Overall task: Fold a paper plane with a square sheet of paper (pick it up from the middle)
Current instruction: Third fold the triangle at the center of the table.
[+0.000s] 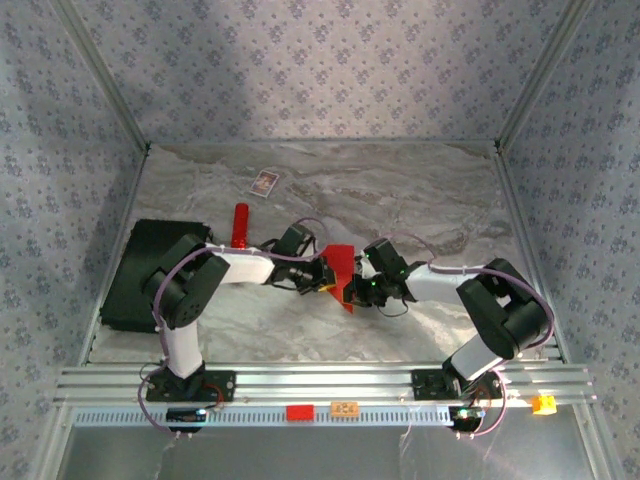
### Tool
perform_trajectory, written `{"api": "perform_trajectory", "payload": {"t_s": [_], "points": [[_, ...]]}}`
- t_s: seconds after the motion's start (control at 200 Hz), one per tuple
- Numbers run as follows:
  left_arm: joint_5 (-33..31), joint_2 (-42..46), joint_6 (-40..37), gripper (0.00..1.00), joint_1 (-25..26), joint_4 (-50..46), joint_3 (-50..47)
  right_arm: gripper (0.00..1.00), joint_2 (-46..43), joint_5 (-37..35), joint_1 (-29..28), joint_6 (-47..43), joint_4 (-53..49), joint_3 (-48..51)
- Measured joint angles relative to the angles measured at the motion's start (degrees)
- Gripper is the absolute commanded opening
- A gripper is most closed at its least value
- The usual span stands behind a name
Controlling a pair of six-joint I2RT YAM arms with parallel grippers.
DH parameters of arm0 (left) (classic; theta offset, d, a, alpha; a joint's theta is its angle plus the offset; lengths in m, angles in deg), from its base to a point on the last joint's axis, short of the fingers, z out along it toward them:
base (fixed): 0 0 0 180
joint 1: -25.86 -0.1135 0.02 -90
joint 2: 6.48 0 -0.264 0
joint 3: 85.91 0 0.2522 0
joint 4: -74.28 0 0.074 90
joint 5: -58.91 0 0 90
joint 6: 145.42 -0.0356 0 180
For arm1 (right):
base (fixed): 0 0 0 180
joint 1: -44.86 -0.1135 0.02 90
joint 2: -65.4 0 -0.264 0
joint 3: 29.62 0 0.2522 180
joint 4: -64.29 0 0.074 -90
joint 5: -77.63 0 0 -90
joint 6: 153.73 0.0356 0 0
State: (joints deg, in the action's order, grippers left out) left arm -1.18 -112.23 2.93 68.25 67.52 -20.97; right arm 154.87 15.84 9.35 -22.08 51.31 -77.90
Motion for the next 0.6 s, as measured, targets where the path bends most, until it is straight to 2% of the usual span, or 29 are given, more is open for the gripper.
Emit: {"api": "perform_trajectory", "payload": {"t_s": [0.13,0.38,0.6], "points": [[-1.2,0.8,0.0,0.09,0.4,-0.5,0.6,0.00,0.0,-0.2,-0.2,1.3,0.6,0.2],[-3.0,0.3,0.2,0.04,1.5,-2.6,0.9,0.00,0.1,-0.6,-0.5,2.7,1.3,0.3],[-2.5,-0.1,-0.3,0.04,0.0,-2.6,0.8,0.00,0.8,-0.5,-0.5,3.0,2.7,0.3]]}}
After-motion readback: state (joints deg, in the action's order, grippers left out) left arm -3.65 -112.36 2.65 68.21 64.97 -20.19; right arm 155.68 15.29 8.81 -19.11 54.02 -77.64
